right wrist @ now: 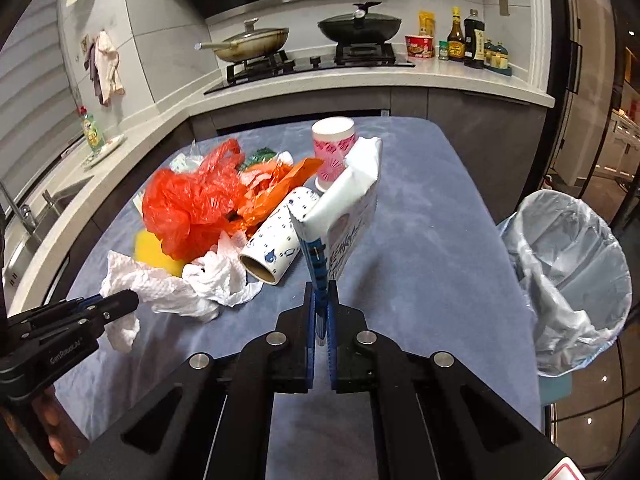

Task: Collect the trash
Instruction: 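Carry tissue and packet to the bin and open both tools over it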

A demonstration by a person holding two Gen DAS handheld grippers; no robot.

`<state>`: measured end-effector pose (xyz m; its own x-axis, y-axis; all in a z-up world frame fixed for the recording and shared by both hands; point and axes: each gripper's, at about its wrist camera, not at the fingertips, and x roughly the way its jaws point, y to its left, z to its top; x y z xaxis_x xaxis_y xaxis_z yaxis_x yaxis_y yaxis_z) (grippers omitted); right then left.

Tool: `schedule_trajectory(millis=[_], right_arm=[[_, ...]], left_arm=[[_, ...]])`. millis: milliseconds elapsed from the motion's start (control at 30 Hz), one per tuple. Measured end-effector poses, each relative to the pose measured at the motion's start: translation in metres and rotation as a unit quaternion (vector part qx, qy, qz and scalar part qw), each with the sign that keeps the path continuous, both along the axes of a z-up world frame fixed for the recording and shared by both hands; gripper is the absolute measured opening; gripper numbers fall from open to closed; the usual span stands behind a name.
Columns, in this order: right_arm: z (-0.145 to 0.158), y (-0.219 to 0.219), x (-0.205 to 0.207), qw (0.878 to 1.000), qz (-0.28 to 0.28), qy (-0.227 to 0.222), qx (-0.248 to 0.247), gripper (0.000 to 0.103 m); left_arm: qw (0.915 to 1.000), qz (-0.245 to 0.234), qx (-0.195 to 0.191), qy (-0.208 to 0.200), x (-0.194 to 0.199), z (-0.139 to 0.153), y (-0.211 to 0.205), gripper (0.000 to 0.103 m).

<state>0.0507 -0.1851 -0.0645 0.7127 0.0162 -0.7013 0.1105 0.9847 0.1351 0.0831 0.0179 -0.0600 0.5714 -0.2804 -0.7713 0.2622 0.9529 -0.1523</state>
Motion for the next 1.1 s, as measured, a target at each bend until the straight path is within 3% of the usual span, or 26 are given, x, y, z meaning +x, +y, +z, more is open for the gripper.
schedule_trajectory(millis=[233, 400, 500, 700, 867, 967, 1100], right_arm=[[0.024, -0.031, -0.019, 0.999, -0.031, -0.02, 0.019, 0.005], [0.04, -0.066, -0.033, 0.996, -0.069, -0.04, 0.026, 0.005], [0.047, -0.104, -0.044, 0.993, -0.106, -0.047, 0.039, 0.005], [0.039, -0.189, -0.057, 0.982, -0.173, -0.035, 0.063, 0.005], [0.017, -0.245, -0.052, 0.975, -0.205, -0.004, 0.085, 0.005], [0.001, -0.263, -0.045, 0.974, -0.214, 0.015, 0.076, 0.005], [-0.019, -0.28, -0.038, 0.971, -0.222, 0.034, 0.079, 0.008]], left_arm=[[0.9992, -0.011, -0.007, -0.039, -0.008, 0.039, -0.008, 0.012], [0.9971, -0.046, -0.002, -0.061, -0.008, 0.069, -0.032, 0.012], [0.9941, -0.078, -0.002, -0.076, -0.006, 0.086, -0.059, 0.012], [0.9818, -0.16, -0.038, -0.095, 0.004, 0.111, -0.142, 0.012], [0.9679, -0.219, -0.06, -0.107, 0.008, 0.112, -0.223, 0.012], [0.9597, -0.255, -0.071, -0.095, 0.012, 0.097, -0.275, 0.012], [0.9555, -0.28, -0.065, -0.069, 0.017, 0.068, -0.327, 0.012]])
